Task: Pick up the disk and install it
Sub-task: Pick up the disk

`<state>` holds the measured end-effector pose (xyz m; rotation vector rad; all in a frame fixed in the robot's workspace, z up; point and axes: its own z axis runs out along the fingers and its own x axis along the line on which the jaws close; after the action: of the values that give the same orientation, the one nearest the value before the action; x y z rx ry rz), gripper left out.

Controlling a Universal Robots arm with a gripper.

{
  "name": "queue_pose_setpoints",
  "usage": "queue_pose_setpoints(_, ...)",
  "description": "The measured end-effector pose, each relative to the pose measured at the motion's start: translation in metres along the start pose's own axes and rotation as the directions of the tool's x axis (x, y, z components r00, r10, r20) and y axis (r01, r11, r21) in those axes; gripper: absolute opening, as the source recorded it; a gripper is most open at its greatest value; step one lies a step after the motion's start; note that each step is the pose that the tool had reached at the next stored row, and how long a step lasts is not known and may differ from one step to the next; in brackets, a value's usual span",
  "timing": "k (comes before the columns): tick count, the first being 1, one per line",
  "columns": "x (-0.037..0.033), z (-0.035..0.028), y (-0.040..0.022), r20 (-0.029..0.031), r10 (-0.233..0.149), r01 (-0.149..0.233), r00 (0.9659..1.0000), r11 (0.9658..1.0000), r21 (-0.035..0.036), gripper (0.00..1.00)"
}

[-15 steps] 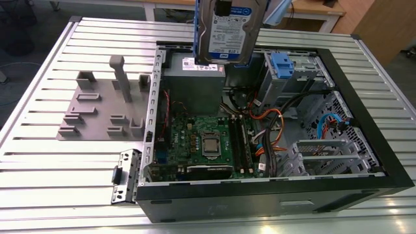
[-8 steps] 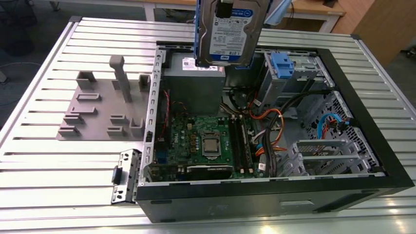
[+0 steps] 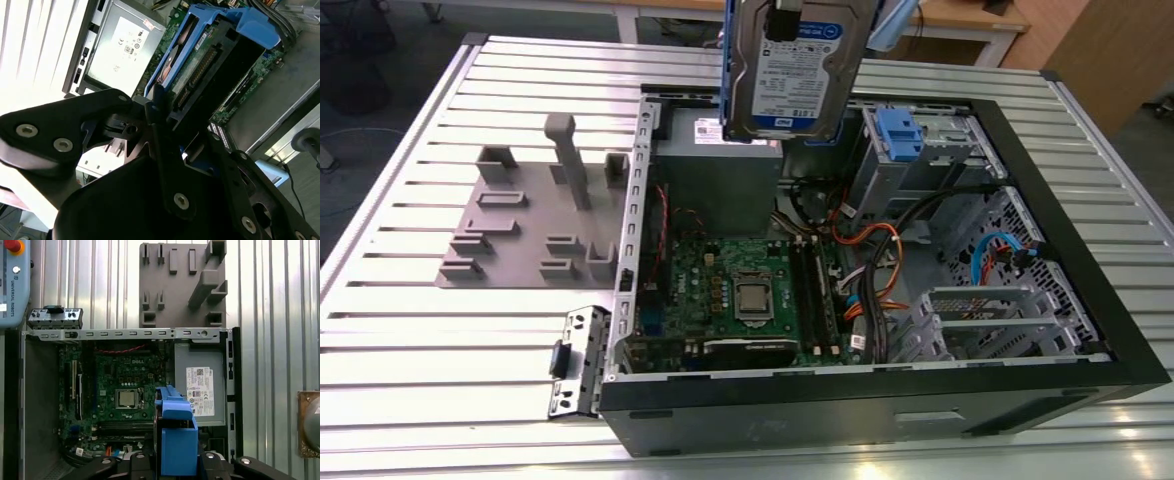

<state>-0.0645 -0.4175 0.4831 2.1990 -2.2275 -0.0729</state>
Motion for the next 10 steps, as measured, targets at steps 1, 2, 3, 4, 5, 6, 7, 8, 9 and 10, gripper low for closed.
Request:
queue_pose_setpoints(1,0.0008,0.0,-0.0001,-0.0001,0.0,0.0,1.0,1.0,0.0,0.36)
queue_pose_setpoints(2,0.0015,-0.0001,-0.0003,-0.0001,0.0,0.0,1.0,1.0,0.0,0.36)
queue_pose_setpoints(3,0.0022,-0.0001,-0.0005,-0.0001,0.0,0.0,1.0,1.0,-0.0001,0.36)
queue_pose_setpoints(4,0.0029,-0.0001,-0.0007,-0.0001,0.0,0.0,1.0,1.0,0.0,0.36)
queue_pose_setpoints(5,0.0036,-0.0001,-0.0009,-0.0001,0.0,0.0,1.0,1.0,0.0,0.36)
queue_pose_setpoints(6,0.0043,-0.0001,-0.0011,-0.0001,0.0,0.0,1.0,1.0,0.0,0.36)
queue_pose_setpoints(7,0.005,-0.0001,-0.0013,-0.0001,0.0,0.0,1.0,1.0,0.0,0.36)
queue_pose_setpoints(8,0.0064,-0.0001,-0.0016,0.0,0.0,0.0,1.0,1.0,0.0,0.36)
queue_pose_setpoints(9,0.0071,-0.0001,-0.0018,0.0,0.0,0.0,1.0,1.0,0.0,0.36)
queue_pose_setpoints(10,0.0079,-0.0001,-0.0019,-0.0001,0.0,0.0,1.0,1.0,0.0,0.36)
